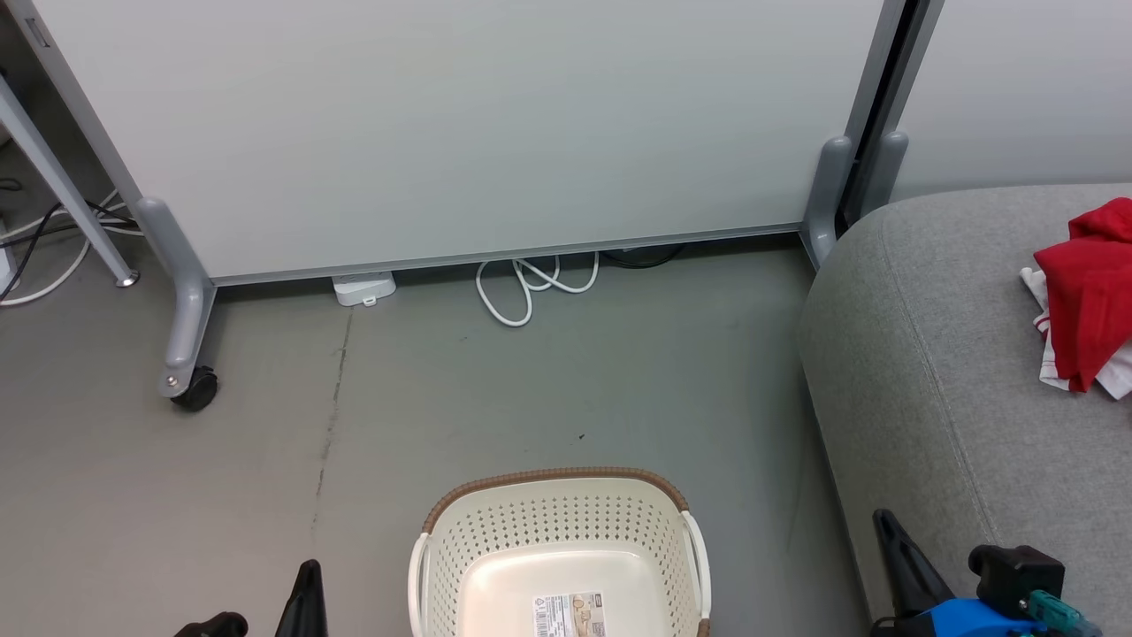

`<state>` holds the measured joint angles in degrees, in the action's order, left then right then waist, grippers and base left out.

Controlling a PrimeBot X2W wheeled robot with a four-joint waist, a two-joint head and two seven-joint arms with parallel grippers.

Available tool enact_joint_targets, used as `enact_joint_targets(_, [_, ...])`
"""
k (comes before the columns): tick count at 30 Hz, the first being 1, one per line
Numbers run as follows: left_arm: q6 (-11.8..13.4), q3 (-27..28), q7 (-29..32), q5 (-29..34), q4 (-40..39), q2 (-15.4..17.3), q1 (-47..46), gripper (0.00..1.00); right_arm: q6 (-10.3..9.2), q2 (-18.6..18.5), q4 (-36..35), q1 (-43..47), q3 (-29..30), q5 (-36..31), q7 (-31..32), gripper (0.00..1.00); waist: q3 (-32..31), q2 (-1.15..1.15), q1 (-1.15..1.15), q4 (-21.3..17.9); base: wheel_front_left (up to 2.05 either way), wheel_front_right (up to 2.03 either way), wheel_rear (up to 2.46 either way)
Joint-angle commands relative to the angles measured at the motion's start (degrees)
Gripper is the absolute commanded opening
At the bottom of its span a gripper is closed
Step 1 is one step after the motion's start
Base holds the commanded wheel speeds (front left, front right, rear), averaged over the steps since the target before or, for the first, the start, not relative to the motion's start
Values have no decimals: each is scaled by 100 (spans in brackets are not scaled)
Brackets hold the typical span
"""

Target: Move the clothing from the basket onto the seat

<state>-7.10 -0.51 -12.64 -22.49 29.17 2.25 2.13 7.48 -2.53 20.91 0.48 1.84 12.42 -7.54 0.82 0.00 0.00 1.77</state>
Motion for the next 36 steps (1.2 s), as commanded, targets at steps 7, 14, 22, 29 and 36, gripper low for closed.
enact_joint_targets(7, [-8,104,195,-775,-259,29,-213,0,0,-13,-173,-156,63,893,146,0,-4,0,0,-11,0,0,0])
enact_joint_targets(14, [-11,164,367,-1403,-389,34,-282,0,0,-16,-229,-218,104,1611,273,0,-8,0,0,-21,0,0,0])
enact_joint_targets(22, [-16,231,550,-2059,-525,40,-357,0,1,-19,-288,-279,148,2360,405,0,-12,0,0,-33,0,0,0])
enact_joint_targets(29, [-20,284,699,-2588,-636,45,-416,0,1,-23,-335,-329,184,2967,514,0,-16,0,0,-43,0,0,0])
enact_joint_targets(36, [-24,331,836,-3080,-738,49,-465,0,1,-25,-379,-368,217,3532,614,0,-20,0,0,-54,0,0,0])
